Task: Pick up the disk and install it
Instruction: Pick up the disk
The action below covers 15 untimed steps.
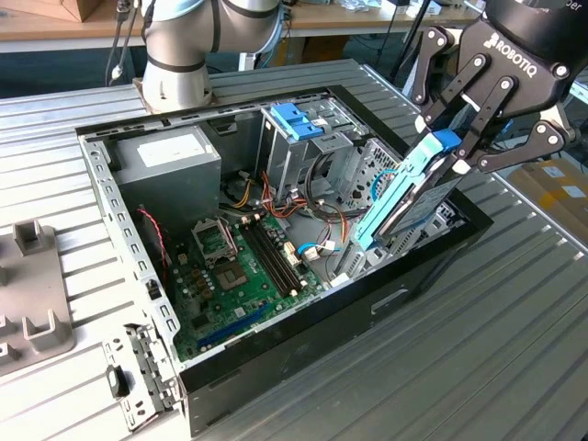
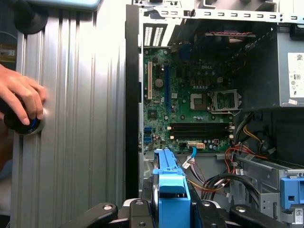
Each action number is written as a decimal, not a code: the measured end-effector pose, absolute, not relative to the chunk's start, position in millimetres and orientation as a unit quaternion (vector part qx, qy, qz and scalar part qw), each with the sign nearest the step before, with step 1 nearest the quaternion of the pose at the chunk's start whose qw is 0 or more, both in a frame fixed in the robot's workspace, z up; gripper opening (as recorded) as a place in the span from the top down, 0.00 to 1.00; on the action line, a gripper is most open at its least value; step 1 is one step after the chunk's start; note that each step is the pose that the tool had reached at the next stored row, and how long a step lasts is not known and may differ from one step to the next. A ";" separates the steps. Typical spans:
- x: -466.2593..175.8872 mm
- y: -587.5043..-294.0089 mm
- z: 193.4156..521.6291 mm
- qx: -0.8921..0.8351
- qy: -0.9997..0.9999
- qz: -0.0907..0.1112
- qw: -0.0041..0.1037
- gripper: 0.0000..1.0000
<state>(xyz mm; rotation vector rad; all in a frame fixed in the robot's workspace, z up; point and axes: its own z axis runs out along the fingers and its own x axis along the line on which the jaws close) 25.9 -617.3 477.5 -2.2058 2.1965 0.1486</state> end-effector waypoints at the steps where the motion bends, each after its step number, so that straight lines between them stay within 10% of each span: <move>1: 27.5 -617.3 477.4 -0.708 0.705 0.048 0.013 0.63; 15: 45.0 -617.3 477.1 -0.708 0.705 0.048 0.013 0.63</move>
